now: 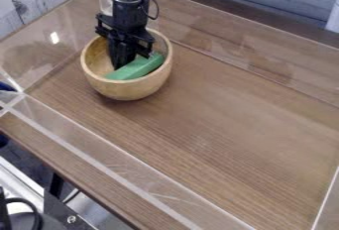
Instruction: Put the green block in the brown bowl
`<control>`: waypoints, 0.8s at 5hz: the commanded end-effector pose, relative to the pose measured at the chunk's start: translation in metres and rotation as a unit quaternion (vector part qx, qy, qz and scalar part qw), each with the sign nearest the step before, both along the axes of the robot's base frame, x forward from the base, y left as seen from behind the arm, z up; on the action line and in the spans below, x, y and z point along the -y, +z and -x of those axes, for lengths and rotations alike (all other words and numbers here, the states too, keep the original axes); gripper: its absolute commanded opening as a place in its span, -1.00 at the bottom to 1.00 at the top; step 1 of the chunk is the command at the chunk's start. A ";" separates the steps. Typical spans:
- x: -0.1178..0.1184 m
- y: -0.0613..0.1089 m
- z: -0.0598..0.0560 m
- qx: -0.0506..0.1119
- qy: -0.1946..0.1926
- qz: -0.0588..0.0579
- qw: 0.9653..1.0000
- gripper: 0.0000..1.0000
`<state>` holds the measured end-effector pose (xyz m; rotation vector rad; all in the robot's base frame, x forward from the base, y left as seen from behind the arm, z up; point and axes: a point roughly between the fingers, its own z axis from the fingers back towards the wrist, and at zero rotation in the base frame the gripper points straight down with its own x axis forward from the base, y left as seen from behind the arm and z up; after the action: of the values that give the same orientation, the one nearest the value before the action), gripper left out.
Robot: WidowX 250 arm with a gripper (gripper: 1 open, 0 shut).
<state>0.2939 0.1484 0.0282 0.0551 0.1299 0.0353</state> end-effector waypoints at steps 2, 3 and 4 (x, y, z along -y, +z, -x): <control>0.000 0.041 -0.009 0.044 0.006 -0.002 0.999 1.00; 0.002 0.059 -0.010 0.061 0.008 -0.001 0.998 1.00; 0.004 0.070 -0.012 0.070 0.008 -0.001 0.998 1.00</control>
<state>0.2953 0.1406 0.0659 0.0128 0.0912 0.0555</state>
